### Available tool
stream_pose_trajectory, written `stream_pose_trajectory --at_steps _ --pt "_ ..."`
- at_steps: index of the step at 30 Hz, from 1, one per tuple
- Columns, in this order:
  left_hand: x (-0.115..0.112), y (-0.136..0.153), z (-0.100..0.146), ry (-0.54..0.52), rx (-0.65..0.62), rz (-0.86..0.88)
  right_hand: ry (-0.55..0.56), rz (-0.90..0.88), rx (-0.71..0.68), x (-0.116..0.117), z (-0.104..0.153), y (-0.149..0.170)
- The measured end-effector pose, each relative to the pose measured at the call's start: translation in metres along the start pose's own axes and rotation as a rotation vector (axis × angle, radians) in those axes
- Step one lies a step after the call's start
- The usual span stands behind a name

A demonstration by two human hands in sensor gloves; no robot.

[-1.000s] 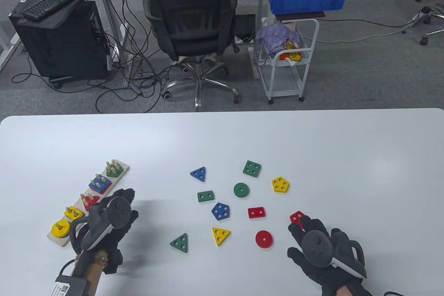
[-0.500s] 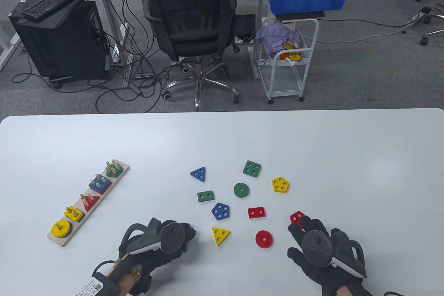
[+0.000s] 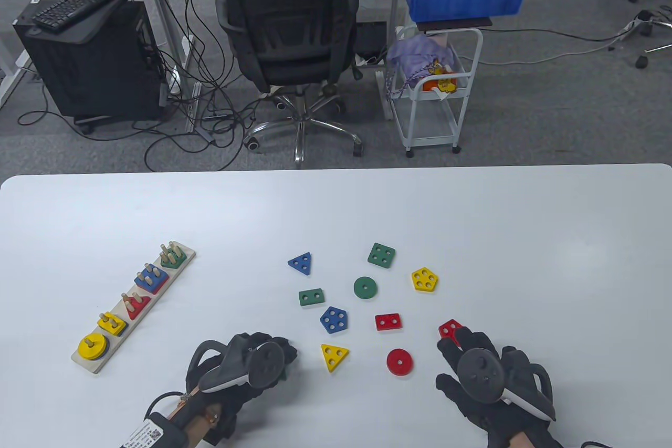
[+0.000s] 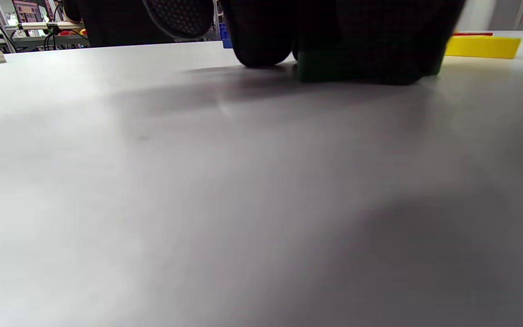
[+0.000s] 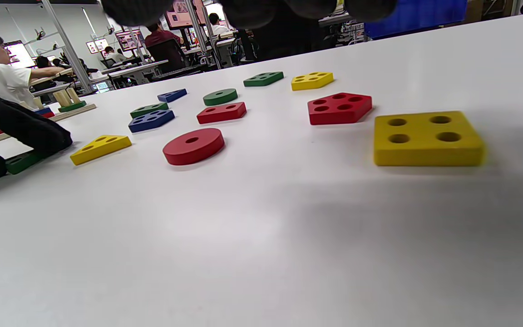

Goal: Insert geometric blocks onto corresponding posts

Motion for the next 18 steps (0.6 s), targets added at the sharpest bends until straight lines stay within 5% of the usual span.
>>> stream_pose_trajectory --at_steps 10,18 --pt "0.013 0.016 0.001 -0.037 0.056 0.068 0.002 0.005 -0.006 0.000 0.000 -0.001" --pt "0.045 0.069 -0.001 -0.110 0.254 0.244 0.005 0.001 0.004 0.000 0.000 0.000"
Point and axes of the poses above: the tracker on the back of each hand, its own y axis roughly to the little-finger side, its own z axis roughly from the fingertips to the wrist, x = y × z, the point moved 1 cm from there along -z, roughly from the wrist to the fingertips, and after that the axes turned 1 degree about y, right-handed, at the moved point
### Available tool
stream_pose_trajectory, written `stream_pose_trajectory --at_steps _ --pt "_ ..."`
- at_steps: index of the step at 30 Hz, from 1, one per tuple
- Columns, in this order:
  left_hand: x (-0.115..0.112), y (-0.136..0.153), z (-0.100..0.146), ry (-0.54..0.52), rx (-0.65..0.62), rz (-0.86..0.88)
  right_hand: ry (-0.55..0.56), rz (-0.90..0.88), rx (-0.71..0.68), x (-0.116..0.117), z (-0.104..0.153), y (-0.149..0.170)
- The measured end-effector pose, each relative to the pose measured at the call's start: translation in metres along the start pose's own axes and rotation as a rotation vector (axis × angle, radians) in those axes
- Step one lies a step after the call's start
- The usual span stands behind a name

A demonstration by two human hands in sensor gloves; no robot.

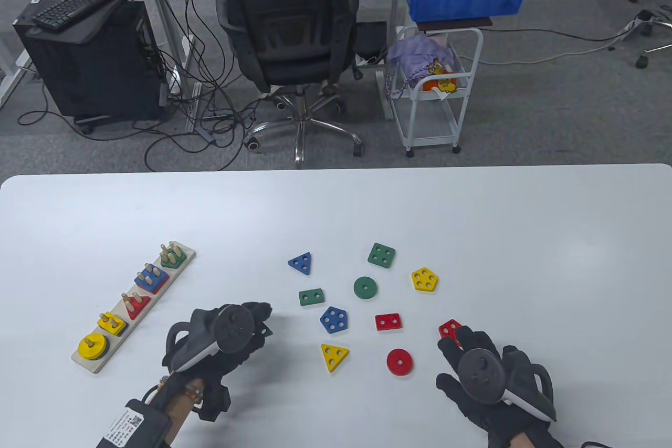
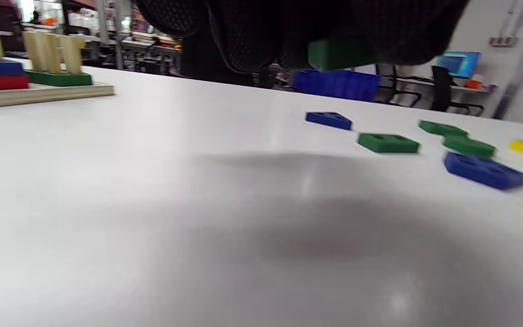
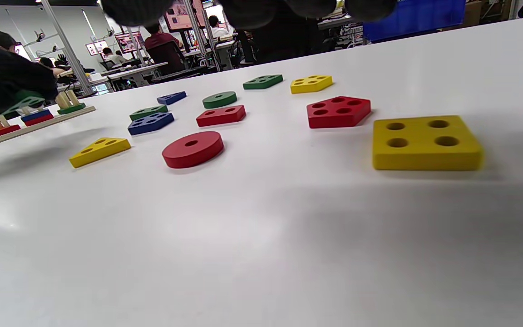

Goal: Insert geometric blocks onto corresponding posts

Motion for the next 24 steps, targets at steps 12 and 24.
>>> stream_pose_trajectory --at_steps 12,24 --pt "0.048 0.092 -0.026 -0.092 0.355 0.070 -0.012 -0.005 0.016 0.000 0.000 0.002" --pt "0.032 0.165 -0.017 -0.076 0.609 -0.060 -0.007 -0.004 0.006 -0.001 -0.001 0.002"
Point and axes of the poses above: the tracker on the back of each hand, its own y axis roughly to the little-finger side, its own z axis roughly from the fingertips to the wrist, x = y × z, the point moved 1 cm from there along -z, roughly from the wrist to the fingertips, and after that the axes turned 1 degree about y, right-handed, at the moved point
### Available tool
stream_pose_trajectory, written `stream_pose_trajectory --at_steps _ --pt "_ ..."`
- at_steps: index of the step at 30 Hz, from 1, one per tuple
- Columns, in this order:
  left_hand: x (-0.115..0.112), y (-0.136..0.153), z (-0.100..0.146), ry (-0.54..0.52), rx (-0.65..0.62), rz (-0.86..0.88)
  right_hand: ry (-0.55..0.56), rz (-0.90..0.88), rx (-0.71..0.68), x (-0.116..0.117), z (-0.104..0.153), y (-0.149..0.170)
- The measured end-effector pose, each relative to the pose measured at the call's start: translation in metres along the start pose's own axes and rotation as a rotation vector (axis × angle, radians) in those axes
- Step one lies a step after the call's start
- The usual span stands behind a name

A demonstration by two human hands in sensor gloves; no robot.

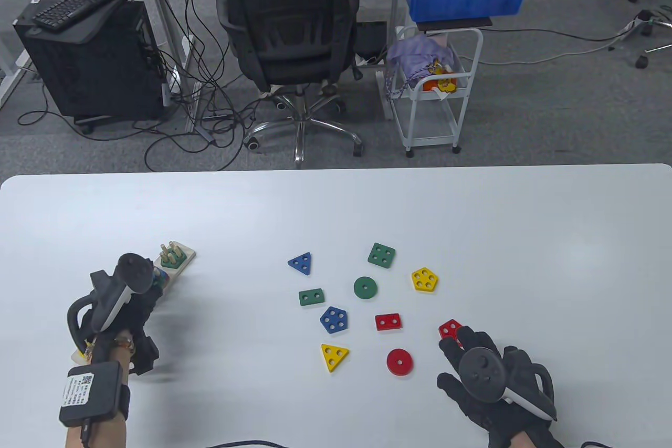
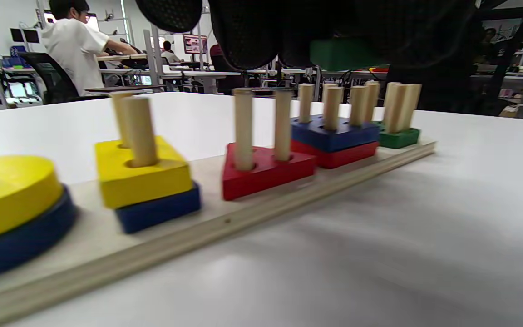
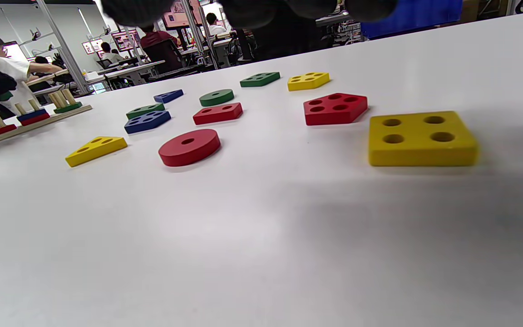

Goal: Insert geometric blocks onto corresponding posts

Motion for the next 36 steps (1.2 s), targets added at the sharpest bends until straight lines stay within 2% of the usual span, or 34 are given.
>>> stream_pose_trajectory --at_steps 13,26,31,36 --pt "-0.008 0.026 0.000 -0.008 0.058 -0.018 -0.010 0.003 0.000 0.001 0.000 -0.001" --pt "-0.008 0.026 0.002 -0.015 0.073 -0.001 -0.021 -0.004 0.008 0.002 0.000 0.000" --pt "-0.005 0.020 0.007 -0.049 0.038 0.014 -0.023 -0.004 0.007 0.002 -0.001 0.000" --pt "0.004 0.005 0.023 -0.068 -0.079 0.138 -0.023 -0.003 0.006 0.002 -0.001 0.000"
Point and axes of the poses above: the tracker on the back of each hand, its own y axis roughly to the little-finger side, its own z axis roughly from the fingertips to the wrist, x = y × z, the point moved 1 cm from there along -z, roughly from the wrist to the fingertips, and after that the axes turned 1 degree about y, right-handed, at the moved point
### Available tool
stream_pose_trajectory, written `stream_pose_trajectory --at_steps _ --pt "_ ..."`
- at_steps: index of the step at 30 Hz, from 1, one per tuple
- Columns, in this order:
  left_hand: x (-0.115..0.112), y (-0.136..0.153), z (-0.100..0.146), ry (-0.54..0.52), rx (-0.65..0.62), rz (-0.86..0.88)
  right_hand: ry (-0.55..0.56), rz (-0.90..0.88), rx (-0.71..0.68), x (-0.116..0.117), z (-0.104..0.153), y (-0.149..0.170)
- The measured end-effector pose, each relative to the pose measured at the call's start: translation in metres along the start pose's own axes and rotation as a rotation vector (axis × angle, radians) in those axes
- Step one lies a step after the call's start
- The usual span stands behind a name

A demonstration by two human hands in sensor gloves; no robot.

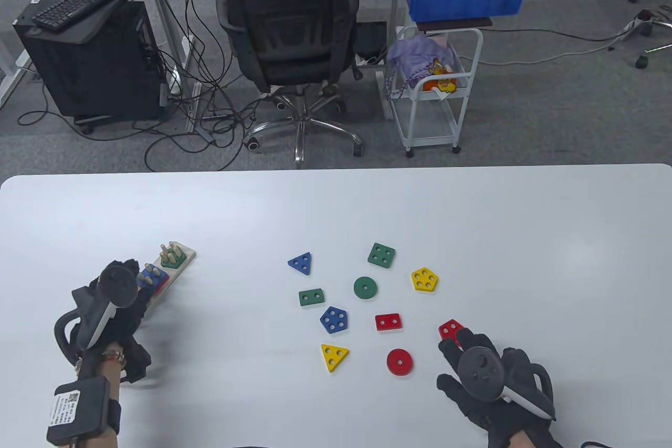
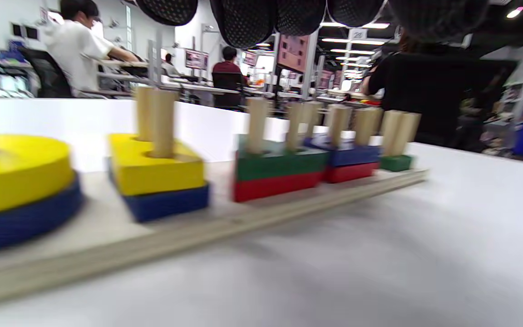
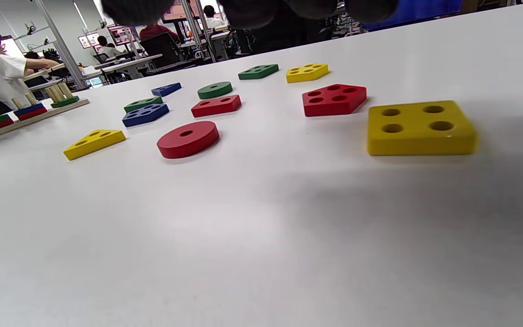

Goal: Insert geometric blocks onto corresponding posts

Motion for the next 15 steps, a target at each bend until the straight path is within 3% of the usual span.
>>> stream_pose_trajectory --at_steps 7,13,15 --pt "-0.016 -0.044 0.046 0.067 -0.266 -0.043 -0.014 0.009 -0.012 0.003 -0.001 -0.003" --pt "-0.023 -0.070 0.064 0.080 -0.344 -0.154 -0.013 0.029 -0.031 0.006 -0.009 -0.012" --pt "-0.024 -0.074 0.067 0.095 -0.359 -0.152 -0.047 0.067 -0.069 0.004 -0.022 -0.028"
Point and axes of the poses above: the tracker on the back of each hand, its own y axis roughly to the little-finger side, its own z axis roughly from the fingertips to the wrist, x = y × z, the point moved 1 cm from there along -z, roughly from the wrist to the fingertips, and after that the axes turned 1 degree about y, right-handed, at the moved point
